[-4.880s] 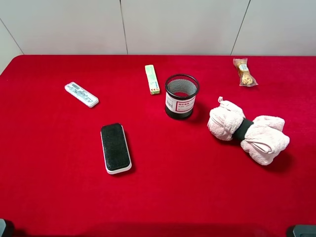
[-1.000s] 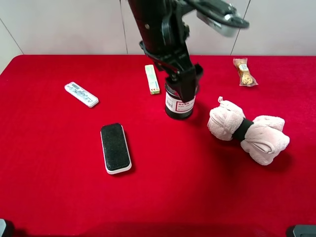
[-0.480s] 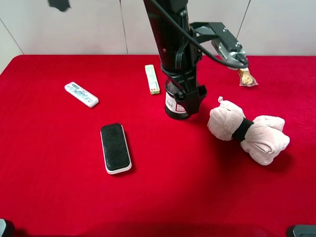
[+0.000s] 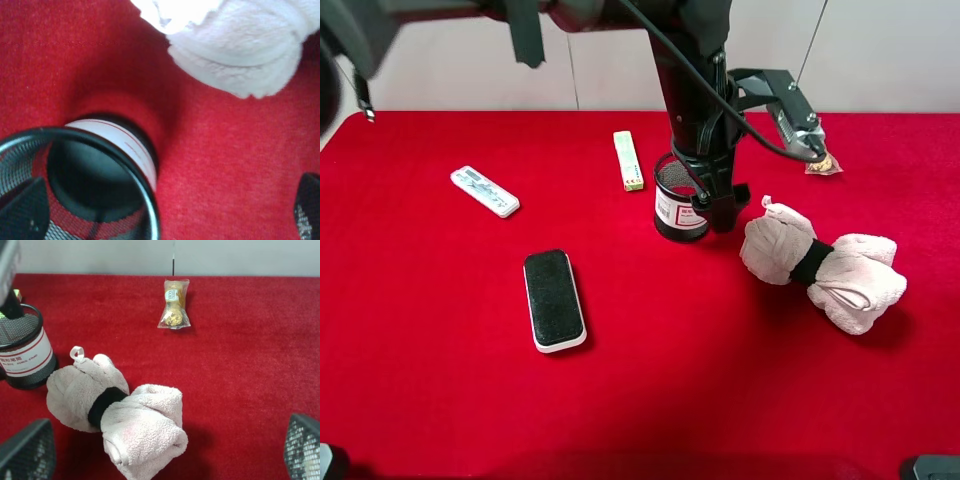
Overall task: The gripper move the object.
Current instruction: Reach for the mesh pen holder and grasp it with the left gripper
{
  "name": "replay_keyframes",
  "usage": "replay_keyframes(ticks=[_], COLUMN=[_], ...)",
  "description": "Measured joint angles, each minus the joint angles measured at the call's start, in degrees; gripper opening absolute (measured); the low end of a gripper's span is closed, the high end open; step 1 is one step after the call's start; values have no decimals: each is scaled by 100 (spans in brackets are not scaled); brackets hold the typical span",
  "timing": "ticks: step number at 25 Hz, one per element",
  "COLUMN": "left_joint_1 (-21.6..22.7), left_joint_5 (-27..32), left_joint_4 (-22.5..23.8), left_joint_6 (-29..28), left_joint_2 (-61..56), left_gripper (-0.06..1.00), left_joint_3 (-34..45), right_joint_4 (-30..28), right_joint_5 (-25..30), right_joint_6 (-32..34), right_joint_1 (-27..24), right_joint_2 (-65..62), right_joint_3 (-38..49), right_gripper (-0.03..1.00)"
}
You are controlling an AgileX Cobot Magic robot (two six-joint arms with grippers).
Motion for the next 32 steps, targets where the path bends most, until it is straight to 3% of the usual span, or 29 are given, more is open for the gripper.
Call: replay_keyframes(ticks=[24, 28, 32], left_joint_1=[0, 0, 0], left_joint_5=[-10, -4, -4], left_joint_4=[617, 667, 745], left_joint_6=[82, 89, 106], left_joint_2=[614, 614, 614], left_gripper=[94, 84, 61], left_joint_3=[-30, -30, -30], right_joint_4=[2, 2, 2], right_joint_5=[7, 7, 7], right_joint_6=[0, 0, 0], right_joint_1=[0, 0, 0], right_joint_2=[0, 0, 0], right_joint_3=[0, 0, 0], right_gripper=[69, 69, 69])
